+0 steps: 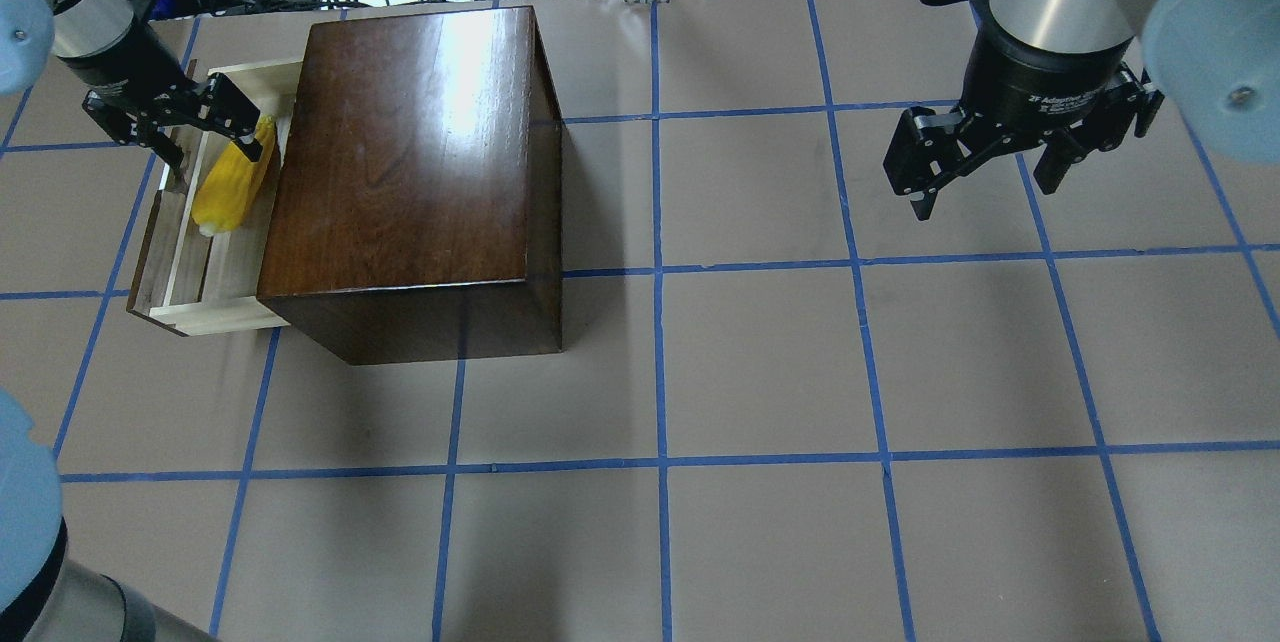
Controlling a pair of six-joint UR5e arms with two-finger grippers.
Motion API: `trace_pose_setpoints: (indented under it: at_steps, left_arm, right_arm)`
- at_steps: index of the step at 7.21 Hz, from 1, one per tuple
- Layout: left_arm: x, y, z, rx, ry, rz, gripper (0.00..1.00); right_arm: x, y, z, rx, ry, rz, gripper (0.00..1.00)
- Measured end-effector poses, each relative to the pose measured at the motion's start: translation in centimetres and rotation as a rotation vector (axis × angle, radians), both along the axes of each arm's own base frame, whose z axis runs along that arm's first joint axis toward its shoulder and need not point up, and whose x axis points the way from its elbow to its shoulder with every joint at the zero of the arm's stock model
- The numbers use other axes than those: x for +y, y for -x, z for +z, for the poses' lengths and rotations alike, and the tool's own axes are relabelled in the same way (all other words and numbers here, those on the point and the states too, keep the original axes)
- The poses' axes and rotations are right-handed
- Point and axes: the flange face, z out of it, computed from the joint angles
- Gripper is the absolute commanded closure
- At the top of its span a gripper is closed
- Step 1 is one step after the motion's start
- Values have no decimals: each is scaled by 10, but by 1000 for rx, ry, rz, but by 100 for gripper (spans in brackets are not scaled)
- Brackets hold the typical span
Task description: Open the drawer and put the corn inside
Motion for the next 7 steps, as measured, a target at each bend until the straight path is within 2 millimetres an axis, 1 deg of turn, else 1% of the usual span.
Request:
trace_pose_setpoints:
  at_steps: [1, 2, 3, 4, 5, 6, 7]
  left_arm:
    - [1, 0, 3, -3, 4, 0, 0]
    - [4, 3, 12, -8, 12, -2, 0]
    - [10, 8, 25, -10, 12, -5, 0]
    - [21, 17, 43, -9, 8, -9, 0]
    - [34, 34, 66, -15, 12, -9, 0]
    - [46, 59, 88, -26, 25, -5, 0]
    - [57, 93, 107, -34, 39, 3, 0]
  right_arm:
    - [0, 0, 0, 0, 0, 0, 0]
    - [0, 0, 0, 0, 0, 0, 0]
    - [0, 0, 0, 0, 0, 0, 0]
    - [0, 0, 0, 0, 0, 0, 0]
    - [0, 0, 0, 0, 0, 0, 0]
    - [0, 0, 0, 0, 0, 0, 0]
    - [0, 0, 0, 0, 0, 0, 0]
